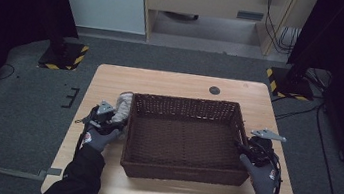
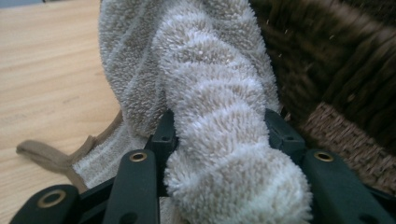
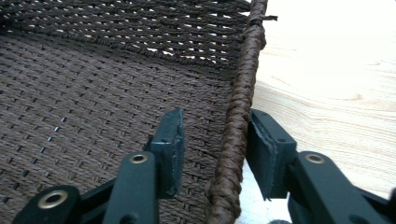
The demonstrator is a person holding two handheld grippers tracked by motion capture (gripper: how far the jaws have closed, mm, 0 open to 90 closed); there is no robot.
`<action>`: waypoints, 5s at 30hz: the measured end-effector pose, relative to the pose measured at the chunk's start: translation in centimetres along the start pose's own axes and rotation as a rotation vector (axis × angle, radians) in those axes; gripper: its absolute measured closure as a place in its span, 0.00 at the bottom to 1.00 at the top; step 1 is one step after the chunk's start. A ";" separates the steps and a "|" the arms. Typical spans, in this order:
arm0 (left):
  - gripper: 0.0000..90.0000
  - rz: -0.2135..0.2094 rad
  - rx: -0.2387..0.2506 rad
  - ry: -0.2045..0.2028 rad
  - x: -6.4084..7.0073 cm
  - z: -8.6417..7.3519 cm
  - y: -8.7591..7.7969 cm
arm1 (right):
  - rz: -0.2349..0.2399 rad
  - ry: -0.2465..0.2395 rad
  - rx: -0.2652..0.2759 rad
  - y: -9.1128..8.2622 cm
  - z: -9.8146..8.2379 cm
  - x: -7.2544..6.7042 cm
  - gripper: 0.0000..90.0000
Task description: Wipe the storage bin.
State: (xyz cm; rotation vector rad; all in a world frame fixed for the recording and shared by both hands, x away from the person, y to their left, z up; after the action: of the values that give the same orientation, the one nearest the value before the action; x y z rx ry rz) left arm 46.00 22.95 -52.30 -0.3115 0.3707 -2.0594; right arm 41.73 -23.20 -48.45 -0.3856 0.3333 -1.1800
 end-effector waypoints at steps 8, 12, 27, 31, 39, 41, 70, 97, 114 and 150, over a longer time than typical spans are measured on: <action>0.61 0.007 0.066 -0.057 -0.7 1.0 -2.0 | 0.003 0.017 0.022 -0.3 0.4 0.1 0.58; 0.61 -0.005 0.161 -0.087 -0.6 2.8 -3.8 | 0.003 0.020 0.033 -0.9 0.8 0.5 0.60; 0.61 -0.066 0.170 -0.045 0.5 3.5 -2.9 | 0.007 -0.013 -0.003 -1.1 0.5 0.0 0.70; 0.61 -0.059 0.178 -0.052 0.4 3.4 -2.3 | -0.004 -0.006 -0.001 -1.0 0.5 0.0 0.69; 0.61 -0.056 0.068 -0.037 1.1 0.4 -2.2 | 0.003 0.003 0.001 -1.1 0.3 0.0 0.68; 0.61 -0.051 0.042 -0.025 1.5 -0.2 -1.6 | 0.001 -0.001 -0.002 -1.1 0.3 0.0 0.66; 0.61 -0.098 0.178 -0.063 1.9 2.5 -4.8 | -0.013 0.001 0.002 -1.1 0.2 -0.5 0.64; 0.61 -0.085 0.094 -0.046 1.5 0.0 -5.2 | -0.001 0.003 0.008 -1.1 0.1 -0.5 0.61; 0.62 -0.102 0.189 -0.063 1.6 2.1 -5.5 | -0.047 -0.003 0.018 -0.6 0.2 -1.4 0.60; 0.61 -0.185 0.156 -0.007 3.4 -0.5 -9.6 | 0.039 0.001 0.064 -2.4 0.6 -0.4 0.52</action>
State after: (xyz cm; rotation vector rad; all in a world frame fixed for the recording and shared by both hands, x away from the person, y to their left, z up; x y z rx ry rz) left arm 36.58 24.56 -48.80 -0.2668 0.1801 -2.2533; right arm 39.94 -23.55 -46.79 -0.3216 0.3026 -1.1496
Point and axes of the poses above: each handheld gripper's, and its own axes: y roughly forward along the jaws, z roughly out of its top, x roughly to its right, the point moved 5 cm from there along y, roughly forward along the jaws, and after that the axes turned 12 degrees about x, right-handed, at the moved point
